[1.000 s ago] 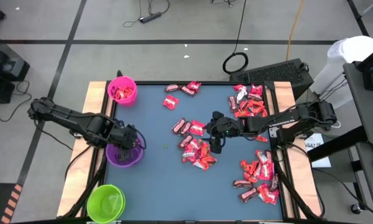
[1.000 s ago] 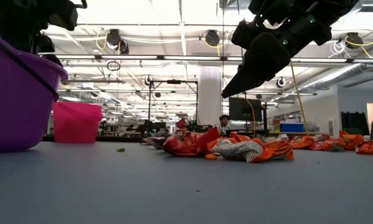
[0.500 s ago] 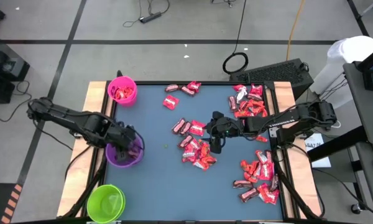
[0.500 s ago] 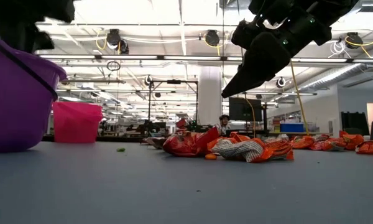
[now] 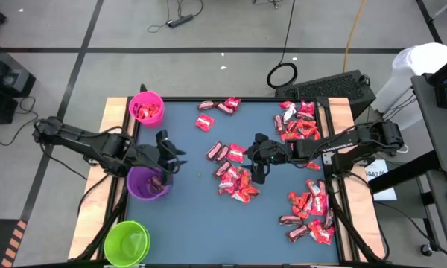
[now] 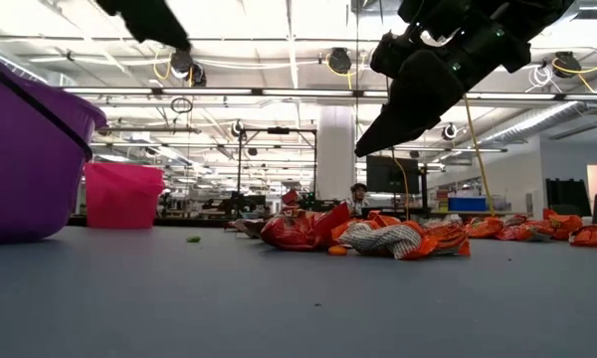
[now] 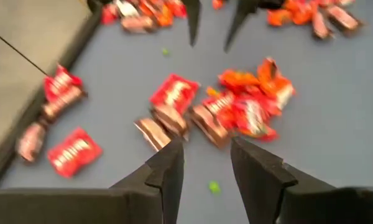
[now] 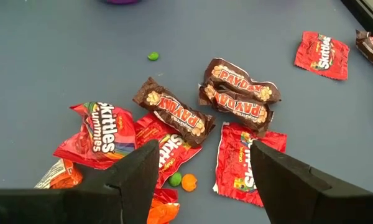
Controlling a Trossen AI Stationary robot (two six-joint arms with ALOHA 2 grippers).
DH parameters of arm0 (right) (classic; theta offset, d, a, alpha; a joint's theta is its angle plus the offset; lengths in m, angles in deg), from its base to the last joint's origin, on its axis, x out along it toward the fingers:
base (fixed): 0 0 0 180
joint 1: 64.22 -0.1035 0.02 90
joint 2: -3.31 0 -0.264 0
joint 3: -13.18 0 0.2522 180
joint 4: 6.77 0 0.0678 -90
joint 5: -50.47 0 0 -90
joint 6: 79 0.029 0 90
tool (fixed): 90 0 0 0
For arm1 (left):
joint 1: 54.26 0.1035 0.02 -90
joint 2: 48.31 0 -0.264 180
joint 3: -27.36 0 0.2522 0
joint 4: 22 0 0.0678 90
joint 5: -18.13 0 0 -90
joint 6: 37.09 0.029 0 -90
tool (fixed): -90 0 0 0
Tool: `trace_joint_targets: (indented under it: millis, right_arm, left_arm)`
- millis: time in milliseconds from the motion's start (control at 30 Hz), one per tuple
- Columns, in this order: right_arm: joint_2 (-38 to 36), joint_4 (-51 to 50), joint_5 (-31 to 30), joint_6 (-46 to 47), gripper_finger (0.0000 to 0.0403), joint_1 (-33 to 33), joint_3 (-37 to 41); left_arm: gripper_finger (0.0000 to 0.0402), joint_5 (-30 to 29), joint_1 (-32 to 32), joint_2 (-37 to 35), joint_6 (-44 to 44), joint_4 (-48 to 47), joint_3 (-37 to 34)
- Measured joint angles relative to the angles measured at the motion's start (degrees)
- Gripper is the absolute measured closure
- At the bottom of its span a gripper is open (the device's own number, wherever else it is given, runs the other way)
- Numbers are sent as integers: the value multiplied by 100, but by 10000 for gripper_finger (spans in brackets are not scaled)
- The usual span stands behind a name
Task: Organize candy in baskets
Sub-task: Put the brown chocolate into the violet bucket
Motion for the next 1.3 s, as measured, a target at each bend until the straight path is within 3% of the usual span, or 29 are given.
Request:
trace_joint_targets:
  millis: [533, 900, 1300]
  right_arm:
    - [0, -4, -4, -18, 163, 0, 0]
    - [0, -18, -7, -35, 163, 2, 0]
    - [0, -20, -9, -40, 163, 2, 0]
  left_arm:
    - [261, -442, 1197, 1962, 186, 977, -2]
    - [262, -367, 1528, 3151, -160, 1535, -4]
    - [262, 923, 2157, 4067, -328, 2200, -4]
